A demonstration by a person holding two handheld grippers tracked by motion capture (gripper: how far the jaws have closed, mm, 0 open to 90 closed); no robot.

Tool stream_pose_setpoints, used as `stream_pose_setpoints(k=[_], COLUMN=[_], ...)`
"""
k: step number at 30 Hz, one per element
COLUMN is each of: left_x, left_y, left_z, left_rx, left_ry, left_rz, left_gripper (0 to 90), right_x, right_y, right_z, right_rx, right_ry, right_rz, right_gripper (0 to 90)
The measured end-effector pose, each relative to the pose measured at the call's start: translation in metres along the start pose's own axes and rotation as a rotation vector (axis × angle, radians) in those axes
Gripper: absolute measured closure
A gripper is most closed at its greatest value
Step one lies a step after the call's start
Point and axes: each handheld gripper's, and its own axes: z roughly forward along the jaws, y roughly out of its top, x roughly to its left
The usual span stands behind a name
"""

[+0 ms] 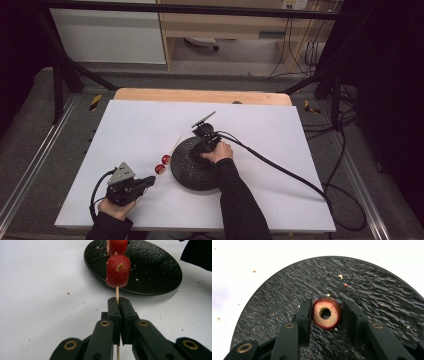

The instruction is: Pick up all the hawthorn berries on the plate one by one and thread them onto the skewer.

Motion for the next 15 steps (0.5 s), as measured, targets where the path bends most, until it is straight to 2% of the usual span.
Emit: stream_pose_setpoints(k=[9,15], left_x=[-0.0003,-0.0009], left_y=[0.0,0.0001], left_z=[0.0002,0.0003], left_rx=[0.0,0.0], left_ry=[0.0,0.001], left_rz=[0.001,0.002], left_gripper=[88.0,88.0], right_x=[-0.0003,0.0013], right_y=[0.0004,0.0009], right_z=[-0.0009,-0.0086], right_rx=[0.004,-0.015], right_ry=[0.003,0.006], right_rz=[0.01,0.002], right_gripper=[62.2,62.3])
